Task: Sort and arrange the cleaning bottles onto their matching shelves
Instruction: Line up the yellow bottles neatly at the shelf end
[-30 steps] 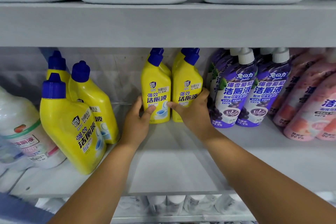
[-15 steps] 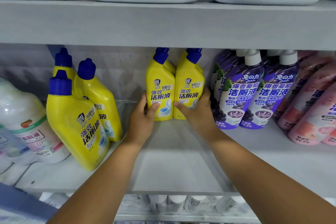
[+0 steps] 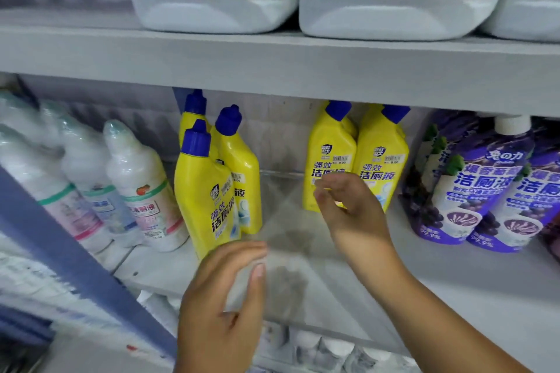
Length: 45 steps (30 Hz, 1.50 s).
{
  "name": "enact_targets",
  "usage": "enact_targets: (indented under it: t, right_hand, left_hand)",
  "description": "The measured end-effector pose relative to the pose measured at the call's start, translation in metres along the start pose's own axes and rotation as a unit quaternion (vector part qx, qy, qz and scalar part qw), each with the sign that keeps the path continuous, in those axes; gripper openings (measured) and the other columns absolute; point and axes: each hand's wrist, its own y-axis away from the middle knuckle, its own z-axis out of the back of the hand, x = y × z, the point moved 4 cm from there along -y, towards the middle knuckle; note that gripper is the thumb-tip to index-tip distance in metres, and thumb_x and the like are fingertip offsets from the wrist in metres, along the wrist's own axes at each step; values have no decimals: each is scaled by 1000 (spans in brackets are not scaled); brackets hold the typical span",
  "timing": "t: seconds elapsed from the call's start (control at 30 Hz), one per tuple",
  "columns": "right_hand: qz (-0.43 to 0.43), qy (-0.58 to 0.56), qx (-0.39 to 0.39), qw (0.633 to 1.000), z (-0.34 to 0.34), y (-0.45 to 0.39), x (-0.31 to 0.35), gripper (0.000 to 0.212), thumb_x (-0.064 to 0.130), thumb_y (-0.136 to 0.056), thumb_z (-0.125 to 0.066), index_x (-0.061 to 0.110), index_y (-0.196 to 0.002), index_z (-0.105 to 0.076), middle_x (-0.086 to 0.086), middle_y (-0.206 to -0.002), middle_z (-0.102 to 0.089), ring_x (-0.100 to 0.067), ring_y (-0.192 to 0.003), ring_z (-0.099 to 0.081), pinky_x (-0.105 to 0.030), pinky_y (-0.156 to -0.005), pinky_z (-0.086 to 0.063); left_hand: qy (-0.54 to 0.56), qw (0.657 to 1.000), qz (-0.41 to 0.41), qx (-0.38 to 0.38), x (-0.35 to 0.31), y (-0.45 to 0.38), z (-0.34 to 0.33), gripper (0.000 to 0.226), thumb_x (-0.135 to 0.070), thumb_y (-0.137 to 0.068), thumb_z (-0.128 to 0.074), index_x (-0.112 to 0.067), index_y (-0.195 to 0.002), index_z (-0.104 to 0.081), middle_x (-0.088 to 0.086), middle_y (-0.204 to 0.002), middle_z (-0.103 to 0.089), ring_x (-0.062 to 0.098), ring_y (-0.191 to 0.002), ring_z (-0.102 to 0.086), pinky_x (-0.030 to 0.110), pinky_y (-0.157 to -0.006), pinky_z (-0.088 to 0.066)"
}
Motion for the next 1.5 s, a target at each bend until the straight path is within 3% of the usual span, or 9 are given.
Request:
enact_targets:
  t: [0.1,0.17,0.27,0.47,0.67,1.03,1.23,1.37,1.5]
  right_hand:
    - [-25,26,127,991,-58,-8,6,35,10,-90,-74,23,-118,-59,7,-113,-64,-13,-103,-65,-18,-88,-52]
    - [-13,87,174,981,-89,-13,7,48,30,-85,-77,28,-128,-56,14,-116,-62,-13,-111,-63,-34,-100,-53]
    - [-2,161,194,968,-107,-15,6,44,54,-77,-64,37,-116,-55,11,-112,-71,-16,-106,-68,-44,-93,-56]
    - [2,163,144,976,-80,-6,3,23,28,-88,-75,20,-105,-60,2,-103,-70,-15,-95,-67,-40,-88,-56]
    - [-37,105,73,991,18,19,-3,24,9,-90,-74,27,-101,-62,18,-95,-73,7,-89,-65,-6,-70,-49]
    - [-48,106,20,993,120,-13,-35,33,0,-94,-67,19,-121,-61,7,-111,-75,-2,-100,-71,-19,-83,-54]
    - [-22,135,32,990,129,-22,-45,34,15,-94,-65,31,-123,-58,7,-118,-73,-11,-112,-69,-46,-99,-55]
    - [-10,115,51,992,124,-27,-43,33,10,-98,-62,25,-127,-57,4,-121,-72,-12,-115,-68,-44,-101,-55]
    - [-18,121,42,992,120,-27,-49,30,8,-100,-62,24,-126,-59,6,-116,-74,-9,-108,-70,-40,-96,-58]
  left_hand:
    - [-73,987,51,-134,24,-6,42,28,-24,-88,-67,-23,-115,-62,-20,-123,-57,22,-112,-62,36,-100,-47]
    - [-46,980,156,-117,42,-18,46,47,-36,-86,-72,-34,-128,-53,-31,-127,-53,12,-117,-62,41,-100,-51]
    - [-26,976,215,-32,57,-28,29,49,-35,-86,-79,-41,-126,-51,-36,-116,-62,-10,-102,-64,30,-88,-54]
    - [8,971,239,-5,73,-29,22,32,-30,-88,-76,-41,-112,-58,-39,-101,-66,-18,-94,-63,5,-71,-48]
    - [106,969,215,57,72,-28,-14,38,-6,-89,-72,-30,-116,-61,-29,-102,-73,-6,-95,-70,6,-75,-51]
    - [195,933,222,203,62,-53,-122,43,-19,-83,-78,-28,-122,-61,-17,-111,-76,10,-103,-73,26,-86,-58]
    - [135,941,176,255,76,-76,-137,38,-23,-90,-75,-25,-125,-62,-8,-119,-72,-3,-101,-68,17,-87,-55]
    - [26,966,108,235,79,-86,-133,35,-33,-87,-75,-29,-121,-65,-4,-114,-60,-3,-93,-61,2,-74,-43]
    - [-46,969,84,229,81,-90,-126,40,-33,-89,-76,-35,-127,-63,-11,-113,-60,4,-93,-63,28,-84,-55]
